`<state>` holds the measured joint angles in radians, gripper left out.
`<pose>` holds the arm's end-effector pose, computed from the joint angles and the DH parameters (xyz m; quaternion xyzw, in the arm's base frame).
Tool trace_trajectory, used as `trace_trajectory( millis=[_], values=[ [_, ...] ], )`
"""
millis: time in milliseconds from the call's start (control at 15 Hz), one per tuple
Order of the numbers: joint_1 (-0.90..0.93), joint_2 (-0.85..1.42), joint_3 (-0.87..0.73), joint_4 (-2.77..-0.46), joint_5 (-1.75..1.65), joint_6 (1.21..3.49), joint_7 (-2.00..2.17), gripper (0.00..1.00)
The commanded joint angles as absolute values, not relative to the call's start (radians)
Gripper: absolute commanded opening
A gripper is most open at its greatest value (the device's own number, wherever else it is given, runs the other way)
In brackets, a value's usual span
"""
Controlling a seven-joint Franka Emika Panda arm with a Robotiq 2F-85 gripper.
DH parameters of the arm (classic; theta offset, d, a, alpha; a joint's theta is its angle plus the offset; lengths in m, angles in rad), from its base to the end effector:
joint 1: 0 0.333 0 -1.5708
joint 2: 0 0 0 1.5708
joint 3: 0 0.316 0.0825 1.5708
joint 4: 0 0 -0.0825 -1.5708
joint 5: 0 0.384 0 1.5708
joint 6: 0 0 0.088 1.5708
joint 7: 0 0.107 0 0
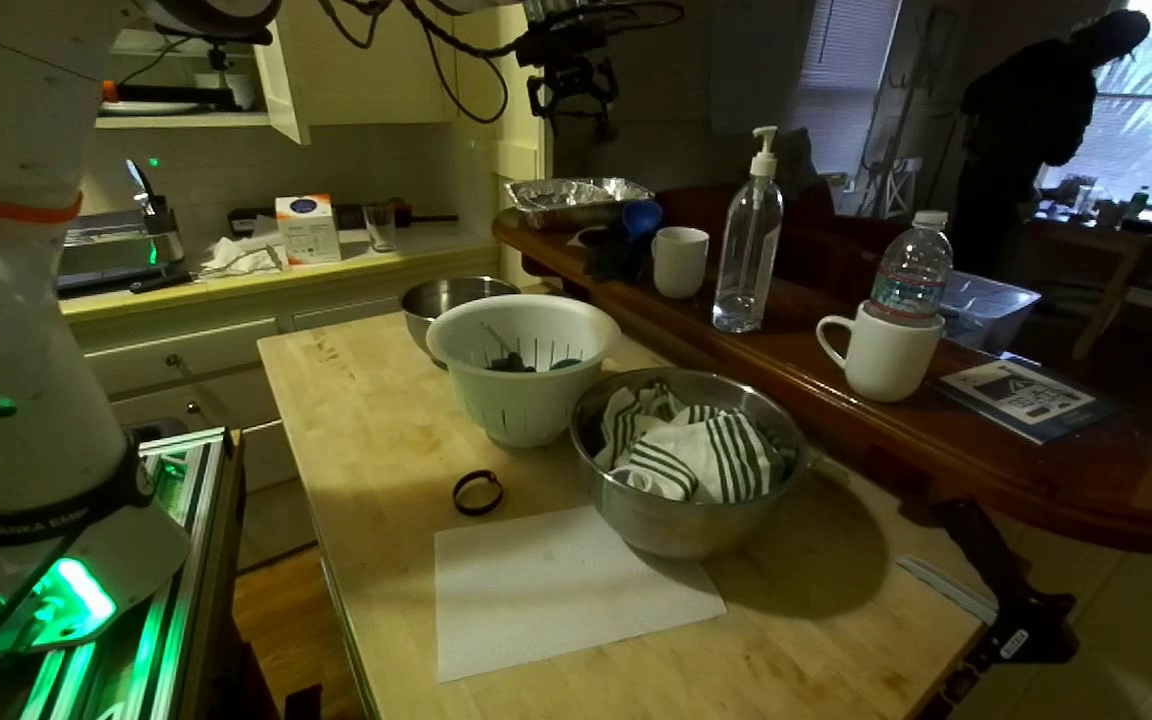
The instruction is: Pick up the pot holder and place it on the small silver bowl
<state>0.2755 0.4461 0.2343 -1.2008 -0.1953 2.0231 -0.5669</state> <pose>0.6515 0.3052 0.5748 0.8393 0.5064 0.1904 0.0527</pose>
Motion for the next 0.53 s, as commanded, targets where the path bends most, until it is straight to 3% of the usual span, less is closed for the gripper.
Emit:
trace_trajectory(
  millis=[0,467],
  values=[
    [0.353,0.620,0.218,-1.035,-0.243,1.959,-0.495,1.00],
    [0.434,0.775,0.154,-0.904,-0.238,1.863,-0.249,1.00]
  ],
)
